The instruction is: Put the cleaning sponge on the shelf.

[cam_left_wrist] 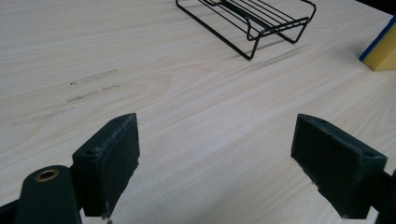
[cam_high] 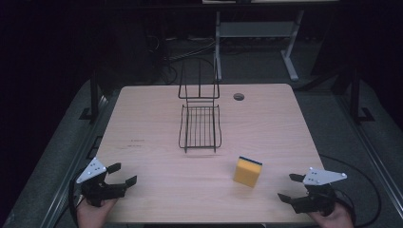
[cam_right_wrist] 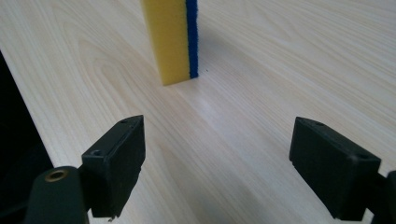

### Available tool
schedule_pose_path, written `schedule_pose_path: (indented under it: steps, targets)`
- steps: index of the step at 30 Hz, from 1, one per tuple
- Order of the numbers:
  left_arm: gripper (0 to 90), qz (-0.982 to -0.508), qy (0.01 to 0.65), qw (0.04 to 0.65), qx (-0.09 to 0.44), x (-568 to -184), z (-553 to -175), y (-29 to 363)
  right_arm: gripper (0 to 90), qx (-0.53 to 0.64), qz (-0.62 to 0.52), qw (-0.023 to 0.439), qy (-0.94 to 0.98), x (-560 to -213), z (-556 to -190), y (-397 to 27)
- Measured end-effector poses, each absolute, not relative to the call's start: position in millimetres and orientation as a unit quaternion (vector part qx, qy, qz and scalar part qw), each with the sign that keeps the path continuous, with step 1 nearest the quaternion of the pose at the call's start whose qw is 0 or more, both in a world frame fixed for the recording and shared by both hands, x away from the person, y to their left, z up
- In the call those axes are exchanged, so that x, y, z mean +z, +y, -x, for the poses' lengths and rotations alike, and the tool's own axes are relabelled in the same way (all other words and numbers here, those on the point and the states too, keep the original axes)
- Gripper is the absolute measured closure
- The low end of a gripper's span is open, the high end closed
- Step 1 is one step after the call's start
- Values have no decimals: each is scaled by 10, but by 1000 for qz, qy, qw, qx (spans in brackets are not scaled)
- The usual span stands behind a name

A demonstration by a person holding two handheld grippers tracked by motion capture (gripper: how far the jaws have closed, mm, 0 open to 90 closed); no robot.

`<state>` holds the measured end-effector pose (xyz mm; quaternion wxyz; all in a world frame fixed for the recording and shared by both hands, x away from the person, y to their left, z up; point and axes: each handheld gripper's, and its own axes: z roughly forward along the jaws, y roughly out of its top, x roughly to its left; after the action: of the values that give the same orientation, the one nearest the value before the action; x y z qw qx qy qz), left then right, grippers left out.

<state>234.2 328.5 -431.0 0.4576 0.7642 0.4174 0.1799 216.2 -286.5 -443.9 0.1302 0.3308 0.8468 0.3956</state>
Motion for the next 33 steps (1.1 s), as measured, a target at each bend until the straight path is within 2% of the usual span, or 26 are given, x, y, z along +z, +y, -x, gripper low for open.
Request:
schedule_pose_path:
  steps: [33]
  targets:
    - [147, -763, 418, 458, 182, -4303, -2334, 3308, 179, 396, -259, 107, 875, -4304, -2255, -2442]
